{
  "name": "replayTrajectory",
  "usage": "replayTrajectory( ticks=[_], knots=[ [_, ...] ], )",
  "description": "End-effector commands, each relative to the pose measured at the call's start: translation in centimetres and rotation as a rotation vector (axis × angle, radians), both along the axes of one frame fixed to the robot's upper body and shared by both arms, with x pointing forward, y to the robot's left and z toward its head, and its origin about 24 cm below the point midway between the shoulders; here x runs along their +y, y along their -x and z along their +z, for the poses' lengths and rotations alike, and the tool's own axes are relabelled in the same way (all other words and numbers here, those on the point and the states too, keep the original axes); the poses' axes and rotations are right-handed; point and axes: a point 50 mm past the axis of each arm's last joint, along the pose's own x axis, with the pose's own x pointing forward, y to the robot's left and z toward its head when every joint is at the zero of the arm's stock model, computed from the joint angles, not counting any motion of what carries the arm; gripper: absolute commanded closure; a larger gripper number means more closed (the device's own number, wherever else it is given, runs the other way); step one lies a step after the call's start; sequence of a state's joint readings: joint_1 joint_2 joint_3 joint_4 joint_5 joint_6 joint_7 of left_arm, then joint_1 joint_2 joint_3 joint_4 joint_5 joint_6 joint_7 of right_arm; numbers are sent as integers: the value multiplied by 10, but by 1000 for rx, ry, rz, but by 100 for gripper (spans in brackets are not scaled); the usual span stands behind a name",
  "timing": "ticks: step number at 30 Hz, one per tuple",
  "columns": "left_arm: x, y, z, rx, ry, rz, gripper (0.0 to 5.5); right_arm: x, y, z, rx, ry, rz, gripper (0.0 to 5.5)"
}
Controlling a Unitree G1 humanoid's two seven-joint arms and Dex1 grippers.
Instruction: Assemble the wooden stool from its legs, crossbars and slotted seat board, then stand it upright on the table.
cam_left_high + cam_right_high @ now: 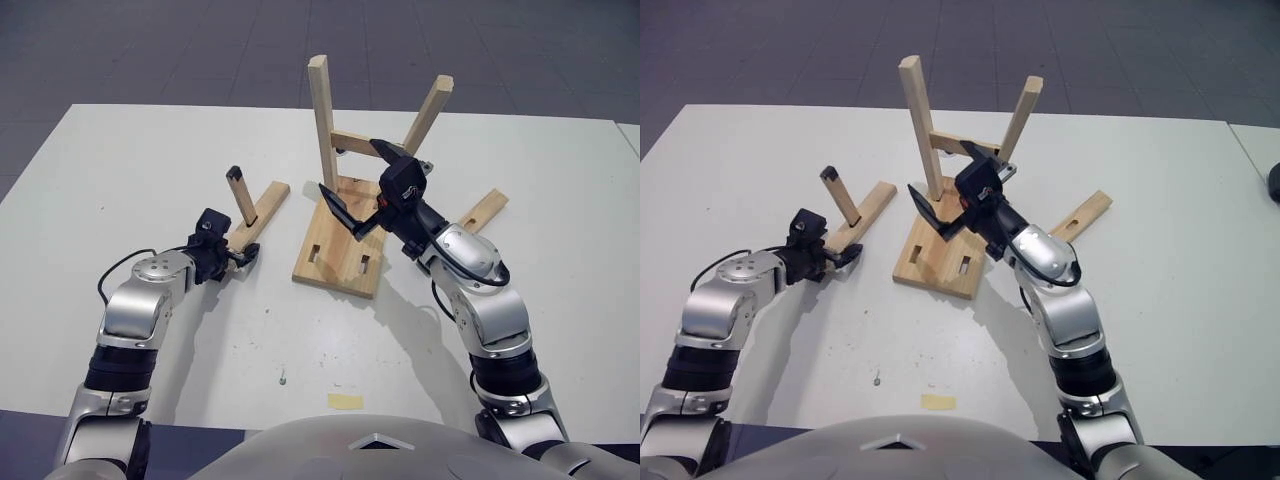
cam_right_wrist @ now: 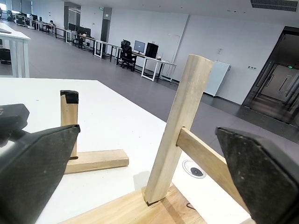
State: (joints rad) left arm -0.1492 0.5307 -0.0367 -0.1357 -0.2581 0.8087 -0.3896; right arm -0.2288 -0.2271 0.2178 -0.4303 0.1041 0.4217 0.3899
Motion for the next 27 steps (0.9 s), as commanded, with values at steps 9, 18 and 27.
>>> replayTrajectory(
  ticks=[9, 18, 27],
  knots=[
    [1, 6, 10, 4, -55, -66, 324, 1, -4, 0, -7, 6, -16, 10],
    [-6, -22, 115, -564, -4, 99, 344, -15, -22, 10, 46, -144, -74, 10],
    [-64, 6, 227, -1152, -130, -309, 344, -43, -31, 77, 374, -967, 374, 10]
  ],
)
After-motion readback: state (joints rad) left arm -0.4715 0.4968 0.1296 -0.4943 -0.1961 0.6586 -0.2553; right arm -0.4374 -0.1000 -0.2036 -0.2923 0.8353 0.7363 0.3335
